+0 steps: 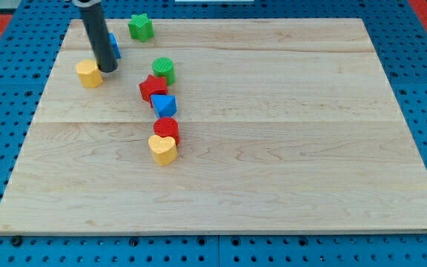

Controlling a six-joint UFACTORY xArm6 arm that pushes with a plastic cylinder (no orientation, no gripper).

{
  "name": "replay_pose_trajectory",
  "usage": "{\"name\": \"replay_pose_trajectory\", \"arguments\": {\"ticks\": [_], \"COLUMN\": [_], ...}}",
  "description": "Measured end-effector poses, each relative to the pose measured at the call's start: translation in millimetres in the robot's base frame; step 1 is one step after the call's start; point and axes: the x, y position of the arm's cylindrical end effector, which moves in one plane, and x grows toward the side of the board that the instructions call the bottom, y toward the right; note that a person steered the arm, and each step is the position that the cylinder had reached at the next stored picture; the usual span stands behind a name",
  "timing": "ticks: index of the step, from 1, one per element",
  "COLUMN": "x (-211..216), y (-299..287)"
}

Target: Move the yellow heart closer to the yellow hexagon

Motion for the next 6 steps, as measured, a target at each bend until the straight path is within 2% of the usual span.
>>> {"name": "replay_pose_trajectory", "arguments": {"ticks": [1, 2, 3, 4, 5, 6], "x": [41.9, 110.1, 199.0, 241.8, 239.2, 223.2], "y": [21.2, 25.2, 29.0, 74.2, 145.6, 157.0]}}
